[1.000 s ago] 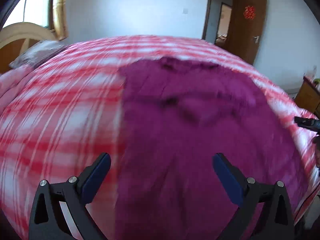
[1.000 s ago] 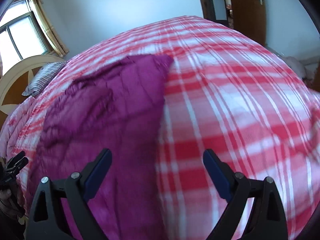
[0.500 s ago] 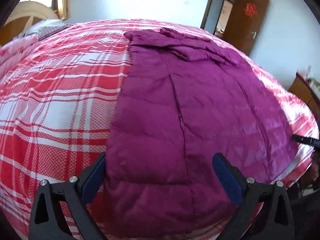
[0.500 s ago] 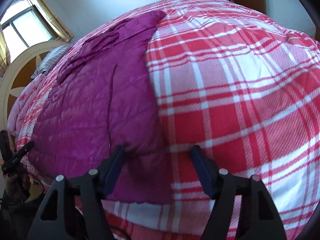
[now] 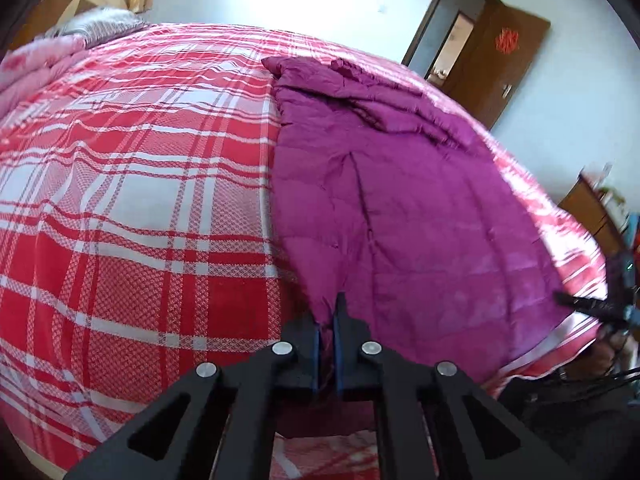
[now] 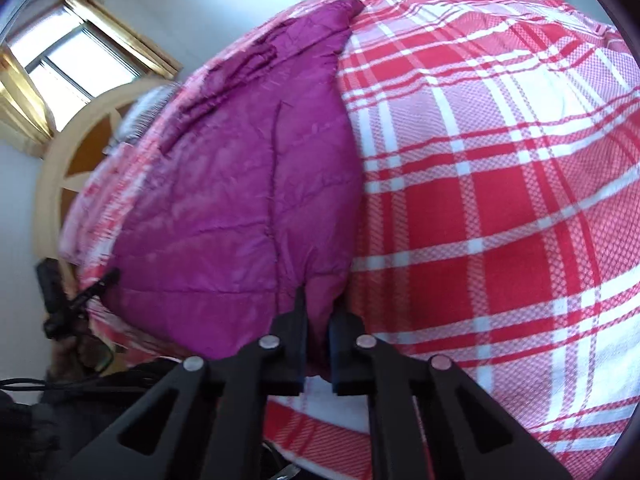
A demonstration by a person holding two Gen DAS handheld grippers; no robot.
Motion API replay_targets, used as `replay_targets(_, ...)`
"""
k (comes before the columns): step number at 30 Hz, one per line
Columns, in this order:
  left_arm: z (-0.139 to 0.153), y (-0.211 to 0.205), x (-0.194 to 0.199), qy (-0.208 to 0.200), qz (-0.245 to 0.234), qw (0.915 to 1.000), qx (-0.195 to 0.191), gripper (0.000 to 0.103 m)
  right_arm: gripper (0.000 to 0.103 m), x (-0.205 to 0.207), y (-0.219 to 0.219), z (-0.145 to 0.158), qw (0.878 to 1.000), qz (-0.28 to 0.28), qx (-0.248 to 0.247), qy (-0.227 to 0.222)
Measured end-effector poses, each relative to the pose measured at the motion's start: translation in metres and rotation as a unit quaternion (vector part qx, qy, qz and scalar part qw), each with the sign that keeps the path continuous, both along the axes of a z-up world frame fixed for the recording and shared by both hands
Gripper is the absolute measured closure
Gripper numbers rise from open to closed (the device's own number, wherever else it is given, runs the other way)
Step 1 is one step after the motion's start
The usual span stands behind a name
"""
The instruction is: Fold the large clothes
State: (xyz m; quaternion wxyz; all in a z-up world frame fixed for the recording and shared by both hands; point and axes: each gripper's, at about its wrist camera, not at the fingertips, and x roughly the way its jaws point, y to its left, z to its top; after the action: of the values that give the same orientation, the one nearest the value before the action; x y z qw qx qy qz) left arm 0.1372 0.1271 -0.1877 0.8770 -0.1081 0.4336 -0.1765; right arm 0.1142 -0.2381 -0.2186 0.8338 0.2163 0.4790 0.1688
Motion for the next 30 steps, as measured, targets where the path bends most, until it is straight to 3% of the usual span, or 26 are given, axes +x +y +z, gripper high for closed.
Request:
replay_targets(2,0.004,0.002,-0.001,-0.003,0.0,0.9999,-0.011,0.098,0.092,0.0,0.002,0.003,1.0,0.003,0.008,-0.003)
replay_targets(4,0.002,-0.001,0.0,-0.004,0.002,1.0,-0.001,0.098,0.091,-0.001,0.002,0.0,1.0,-0.003,0.002,-0.003)
replay_targets(9,-0.016,-0.006,0.005,0.011,0.01,0.9995,0.026,0.092,0.084,-0.001,-0.005,-0.018,0.999,-0.016,0.048,0.017)
replay_targets(12,-0.016,-0.003,0.005,0.014,0.001,0.9998,0.015,0.094,0.09,-0.004,-0.008,-0.018,0.999,-0.011,0.04,0.011)
replay_targets(13,-0.013,-0.002,0.004,0.014,-0.005,0.9998,0.016,0.099,0.093,-0.005,-0.008,-0.016,0.999,-0.009,0.036,0.01)
replay_targets(15,-0.001,0.007,0.003,0.013,-0.004,0.9997,-0.022,0.1,0.094,-0.007,-0.008,-0.008,0.999,-0.004,0.039,0.004)
replay_targets(20,0.069,0.019,-0.016,-0.042,-0.021,0.9928,-0.11,0.101,0.095,-0.02,-0.011,0.05,0.996,0.005,0.07,-0.056)
replay_targets(25,0.118,0.02,-0.046,-0.084,-0.047,0.984,-0.15,0.101,0.095,-0.049,-0.023,0.112,0.987,0.012,0.103,-0.122)
replay_targets(28,0.136,0.027,-0.055,-0.086,-0.043,0.9781,-0.185,0.101,0.095,-0.059,-0.036,0.133,0.983,0.0,0.122,-0.14)
replay_targets(30,0.149,0.031,-0.062,-0.1,-0.046,0.9761,-0.188,0.101,0.095,-0.068,-0.044,0.148,0.979,-0.003,0.132,-0.156)
